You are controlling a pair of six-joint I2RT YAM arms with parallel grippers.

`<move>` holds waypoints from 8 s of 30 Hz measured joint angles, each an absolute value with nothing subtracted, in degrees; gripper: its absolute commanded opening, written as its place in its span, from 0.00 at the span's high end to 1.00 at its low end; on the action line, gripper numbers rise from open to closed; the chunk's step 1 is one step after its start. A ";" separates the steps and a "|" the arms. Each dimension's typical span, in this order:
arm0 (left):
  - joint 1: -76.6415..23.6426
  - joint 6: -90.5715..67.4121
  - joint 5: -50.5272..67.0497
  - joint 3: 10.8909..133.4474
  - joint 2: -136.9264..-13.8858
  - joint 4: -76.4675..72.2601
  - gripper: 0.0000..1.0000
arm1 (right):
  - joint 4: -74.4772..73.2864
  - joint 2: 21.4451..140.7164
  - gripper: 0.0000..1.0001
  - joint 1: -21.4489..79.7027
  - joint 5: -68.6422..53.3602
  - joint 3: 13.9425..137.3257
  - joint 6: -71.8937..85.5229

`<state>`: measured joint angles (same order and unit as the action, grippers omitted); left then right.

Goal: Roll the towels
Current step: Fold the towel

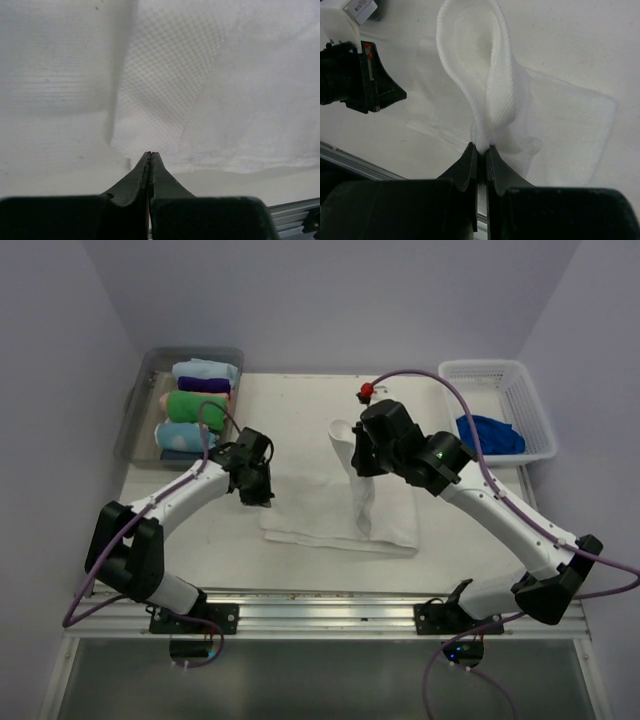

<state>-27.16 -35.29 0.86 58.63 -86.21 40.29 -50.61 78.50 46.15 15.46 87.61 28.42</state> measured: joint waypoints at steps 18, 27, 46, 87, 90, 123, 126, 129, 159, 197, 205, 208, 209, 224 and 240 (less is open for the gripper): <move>-21.54 -35.33 5.61 51.88 -91.98 33.91 1.00 | -43.77 95.90 1.00 52.60 11.66 92.03 29.45; -21.41 -35.31 5.80 51.18 -91.81 33.71 1.00 | -39.79 106.85 1.00 56.03 10.94 94.02 31.57; -16.75 -35.29 5.82 55.05 -82.56 41.47 1.00 | -34.50 107.77 0.45 57.98 8.03 93.51 31.86; -18.79 -34.00 -0.43 72.93 -100.84 38.50 0.63 | -38.54 82.70 0.86 33.43 11.07 64.95 32.08; -18.76 -33.47 0.01 72.99 -100.86 38.50 0.78 | -38.59 83.61 0.86 33.43 11.18 64.90 32.08; -18.76 -33.41 1.52 72.60 -100.36 41.25 1.00 | -39.09 83.72 0.82 32.56 12.58 63.90 32.10; -18.79 -33.41 1.52 73.97 -99.46 41.98 1.00 | -39.07 83.72 0.82 32.56 12.56 63.66 32.10; -18.79 -33.50 1.50 76.05 -97.91 42.78 1.00 | -39.00 83.74 0.82 32.56 12.95 63.31 32.12; -18.83 -33.32 -0.27 89.49 -108.47 44.62 1.00 | -35.51 86.50 0.40 26.59 13.08 55.27 33.01; -19.70 -33.39 -5.26 103.74 -117.86 49.04 0.31 | -28.27 87.88 0.54 22.44 10.04 48.84 34.26; -22.09 -33.63 -10.70 98.78 -109.91 48.45 0.51 | -33.56 79.66 0.71 22.72 13.43 50.33 34.09; -26.02 -33.61 -9.65 95.59 -106.10 47.16 0.66 | -33.63 79.00 0.88 22.98 13.74 53.28 33.61; -27.29 -33.61 -8.67 94.50 -105.49 46.19 0.68 | -33.43 79.68 0.90 23.09 13.58 54.43 33.47; -23.64 -32.86 2.50 76.29 -111.26 35.88 0.79 | -29.17 99.53 0.99 21.69 8.36 61.19 31.88; -24.49 -31.92 3.33 74.17 -104.01 38.20 0.76 | -28.25 90.91 0.96 19.29 5.63 56.62 30.72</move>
